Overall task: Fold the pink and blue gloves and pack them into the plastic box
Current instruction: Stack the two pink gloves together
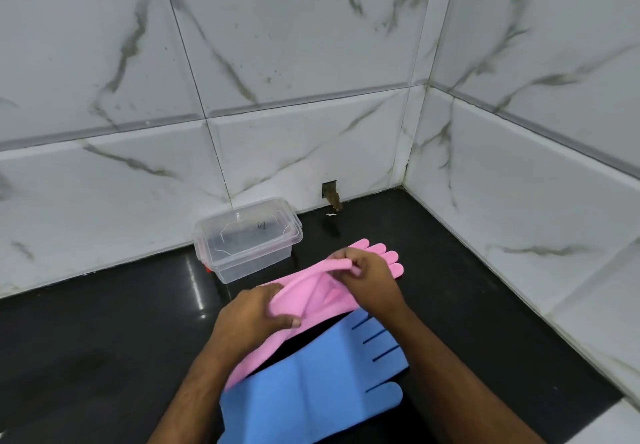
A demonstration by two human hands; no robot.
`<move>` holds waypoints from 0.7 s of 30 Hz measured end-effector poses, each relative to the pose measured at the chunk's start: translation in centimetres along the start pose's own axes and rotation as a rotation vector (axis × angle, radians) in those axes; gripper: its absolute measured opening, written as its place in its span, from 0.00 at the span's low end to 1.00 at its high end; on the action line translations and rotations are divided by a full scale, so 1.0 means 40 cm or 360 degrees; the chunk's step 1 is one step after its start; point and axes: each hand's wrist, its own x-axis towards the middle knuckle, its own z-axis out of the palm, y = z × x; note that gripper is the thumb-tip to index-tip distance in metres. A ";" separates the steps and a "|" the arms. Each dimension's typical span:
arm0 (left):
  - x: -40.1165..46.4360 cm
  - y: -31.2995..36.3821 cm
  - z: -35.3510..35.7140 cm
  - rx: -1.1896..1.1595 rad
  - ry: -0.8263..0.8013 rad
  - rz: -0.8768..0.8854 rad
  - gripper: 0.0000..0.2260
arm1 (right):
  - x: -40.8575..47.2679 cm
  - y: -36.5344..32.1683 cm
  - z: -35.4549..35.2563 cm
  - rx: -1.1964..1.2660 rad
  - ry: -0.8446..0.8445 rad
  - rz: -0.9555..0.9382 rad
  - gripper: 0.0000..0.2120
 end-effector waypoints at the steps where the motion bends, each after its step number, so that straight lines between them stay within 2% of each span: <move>1: -0.001 -0.024 -0.008 0.0001 -0.0049 -0.0077 0.14 | 0.013 -0.010 -0.017 0.0016 0.0089 0.0006 0.05; 3: -0.004 -0.069 -0.021 -0.0264 -0.0050 -0.0137 0.13 | 0.037 -0.019 -0.059 -0.0004 0.0290 0.0028 0.03; 5: -0.014 -0.074 -0.039 -0.0764 0.0002 -0.0101 0.16 | 0.054 -0.013 -0.103 -0.0046 0.0428 0.0077 0.07; 8: -0.008 -0.058 -0.040 -0.1400 0.0124 -0.0126 0.22 | 0.069 0.022 -0.147 -0.0124 0.0407 0.0239 0.07; 11: 0.026 -0.038 -0.005 -0.2037 0.0212 -0.0280 0.14 | 0.077 0.066 -0.166 -0.0186 0.0327 0.0363 0.07; 13: 0.049 -0.033 0.036 -0.2085 0.0337 -0.0462 0.12 | 0.086 0.095 -0.162 -0.0247 0.0205 0.0466 0.06; 15: 0.066 -0.038 0.083 -0.1920 0.0465 -0.0592 0.12 | 0.098 0.124 -0.152 -0.0376 0.0072 0.0567 0.05; 18: 0.080 -0.054 0.133 -0.1653 0.0574 -0.0601 0.10 | 0.124 0.155 -0.139 -0.0496 -0.0034 0.0673 0.05; 21: 0.094 -0.070 0.156 -0.1598 0.0628 -0.0665 0.10 | 0.162 0.164 -0.134 -0.0579 -0.0088 0.0636 0.05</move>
